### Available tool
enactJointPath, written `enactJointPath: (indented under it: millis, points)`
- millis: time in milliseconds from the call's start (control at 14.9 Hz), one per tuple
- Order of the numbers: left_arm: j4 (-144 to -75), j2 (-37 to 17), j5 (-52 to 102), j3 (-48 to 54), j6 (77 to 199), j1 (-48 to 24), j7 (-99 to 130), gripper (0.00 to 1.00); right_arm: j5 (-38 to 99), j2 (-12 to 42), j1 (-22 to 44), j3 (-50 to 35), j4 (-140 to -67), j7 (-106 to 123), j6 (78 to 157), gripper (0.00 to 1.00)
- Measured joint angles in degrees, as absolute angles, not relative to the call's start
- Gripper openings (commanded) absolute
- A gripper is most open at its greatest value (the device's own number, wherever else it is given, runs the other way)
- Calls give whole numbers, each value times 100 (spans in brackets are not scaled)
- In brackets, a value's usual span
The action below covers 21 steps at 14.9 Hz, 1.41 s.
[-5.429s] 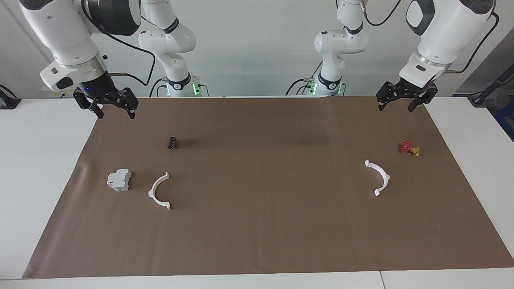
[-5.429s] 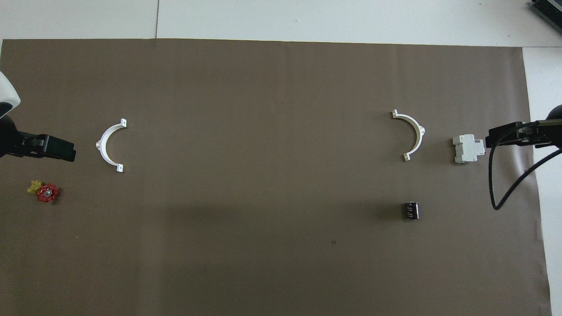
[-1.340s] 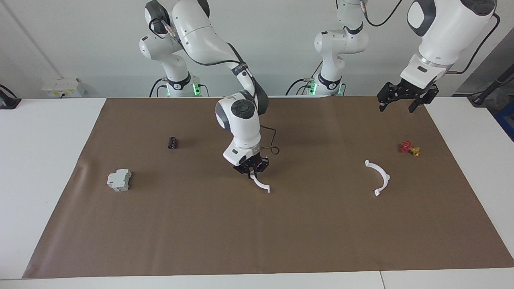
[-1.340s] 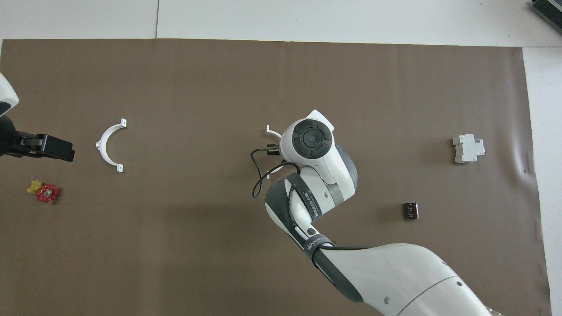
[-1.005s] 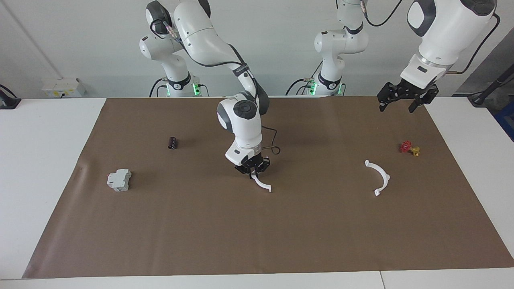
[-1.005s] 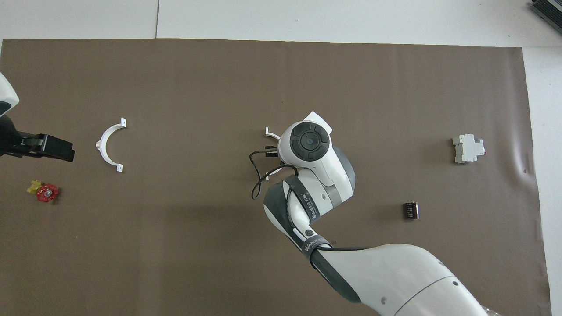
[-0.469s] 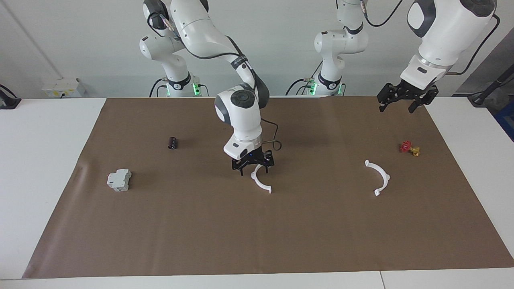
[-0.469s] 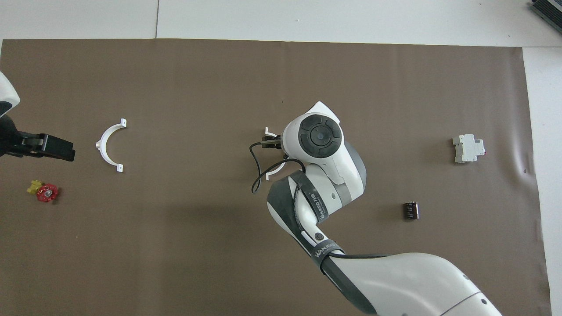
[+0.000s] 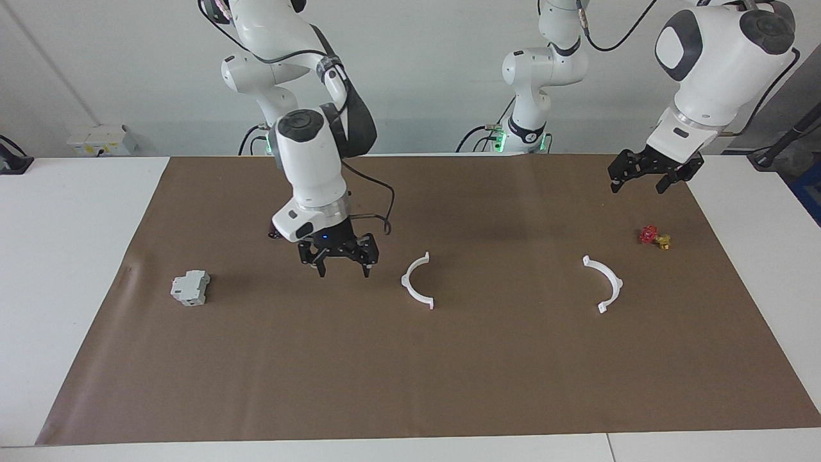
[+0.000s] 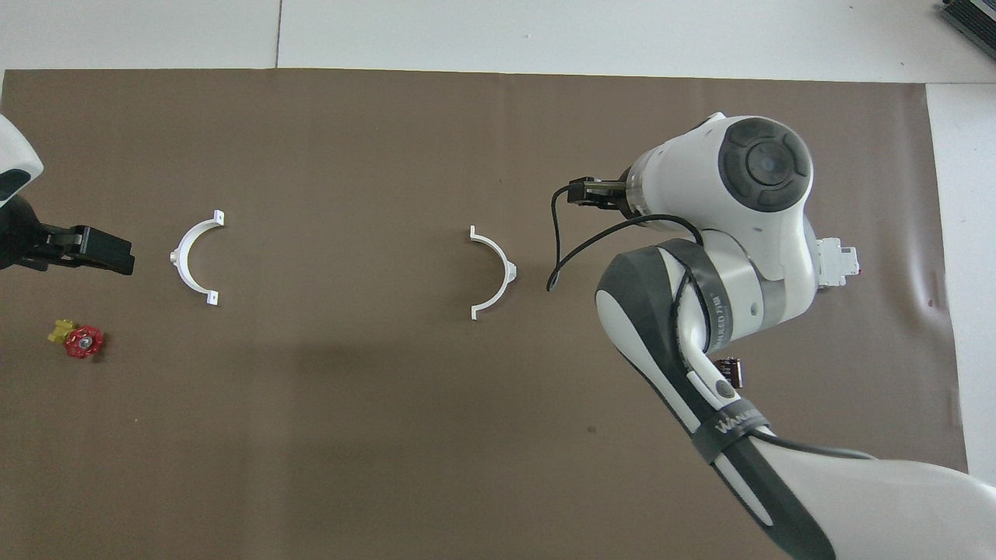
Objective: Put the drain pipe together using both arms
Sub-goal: 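Withdraw the right gripper while the left gripper reaches the other half-ring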
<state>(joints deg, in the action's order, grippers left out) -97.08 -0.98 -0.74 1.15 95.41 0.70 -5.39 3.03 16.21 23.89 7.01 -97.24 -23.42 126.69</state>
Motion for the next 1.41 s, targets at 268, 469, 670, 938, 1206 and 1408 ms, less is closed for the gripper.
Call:
enactJointPath:
  millis: [268,469,670,938,1206,1408]
  points:
    - [-9895,-407,-77,97,10154,219,-542,100,301,1209,1771,713,-9716,-1705,12068,100]
    - [-10069,-681,-84,85,10612,317,-546,100,281,751,1390,719,-9695,-1510,11326,100]
    - [-10134,-1036,-85,75,10928,380,-546,100,237,298,1082,719,-9649,-1258,10581,100]
    - [-10145,-1508,-85,64,11371,459,-546,100,229,-47,697,720,-9408,-899,9455,100]
    - [-10152,-1788,-85,62,11774,518,-542,100,214,-72,657,687,-9295,-651,8999,100]
    - [-10405,-2016,-86,57,12561,604,-542,100,202,-59,662,644,-9295,-509,8999,100]
